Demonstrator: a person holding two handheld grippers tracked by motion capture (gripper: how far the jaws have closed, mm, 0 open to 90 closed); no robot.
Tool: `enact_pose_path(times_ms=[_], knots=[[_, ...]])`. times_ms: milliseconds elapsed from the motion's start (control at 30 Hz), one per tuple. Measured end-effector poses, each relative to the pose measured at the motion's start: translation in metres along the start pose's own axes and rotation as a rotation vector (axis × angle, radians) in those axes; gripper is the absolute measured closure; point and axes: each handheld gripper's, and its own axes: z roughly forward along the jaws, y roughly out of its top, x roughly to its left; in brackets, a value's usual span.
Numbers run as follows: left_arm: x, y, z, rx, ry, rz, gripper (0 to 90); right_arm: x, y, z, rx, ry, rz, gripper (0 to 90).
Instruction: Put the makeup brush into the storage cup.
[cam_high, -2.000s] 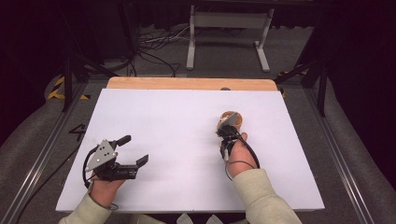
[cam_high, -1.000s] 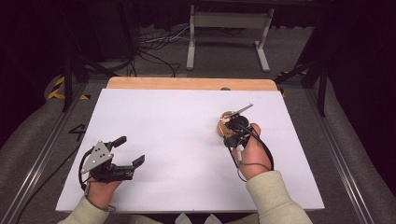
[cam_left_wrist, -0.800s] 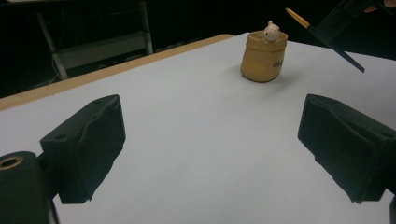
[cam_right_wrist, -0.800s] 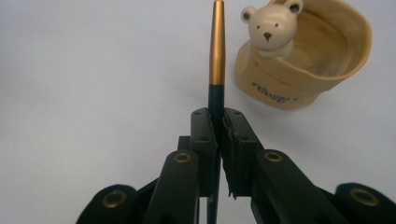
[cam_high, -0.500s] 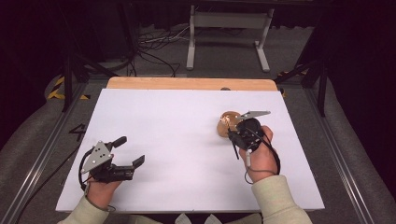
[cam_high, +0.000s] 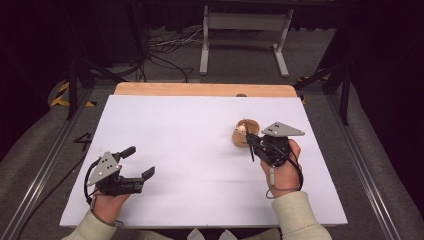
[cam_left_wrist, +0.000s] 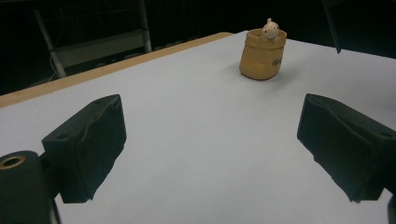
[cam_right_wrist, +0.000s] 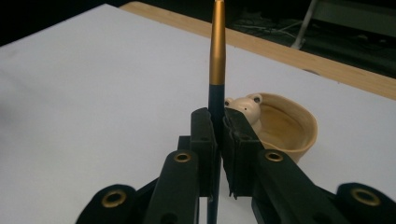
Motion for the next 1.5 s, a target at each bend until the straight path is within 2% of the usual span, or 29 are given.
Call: enact_pose_path(times_ms=[167, 233, 433, 667, 833, 1000, 1500], knots=[[0.000, 0.000, 0.000, 0.001, 0.002, -0.003, 8.8, -0.001, -0.005, -0.001, -0.090, -0.001, -0.013, 83.0], [0.000, 0.000, 0.000, 0.001, 0.003, -0.003, 8.8, 0.000, -0.005, -0.001, -0.097, -0.001, -0.015, 83.1], [0.000, -0.001, -0.001, -0.001, 0.003, -0.008, 8.8, 0.002, -0.008, 0.000, -0.174, -0.016, -0.041, 83.0], [0.001, -0.001, -0.001, 0.005, 0.002, -0.004, 8.9, 0.004, -0.009, 0.001, -0.250, -0.036, -0.035, 82.9], [0.001, -0.001, -0.001, 0.005, 0.001, -0.006, 9.0, 0.003, -0.007, 0.002, -0.275, -0.054, -0.043, 82.9], [0.001, -0.001, -0.001, 0.003, 0.001, -0.007, 9.0, -0.004, -0.004, 0.003, -0.298, -0.065, -0.002, 83.0], [0.002, -0.002, -0.002, 0.007, 0.001, -0.013, 9.1, -0.022, 0.009, 0.014, -0.315, -0.104, 0.047, 82.8]])
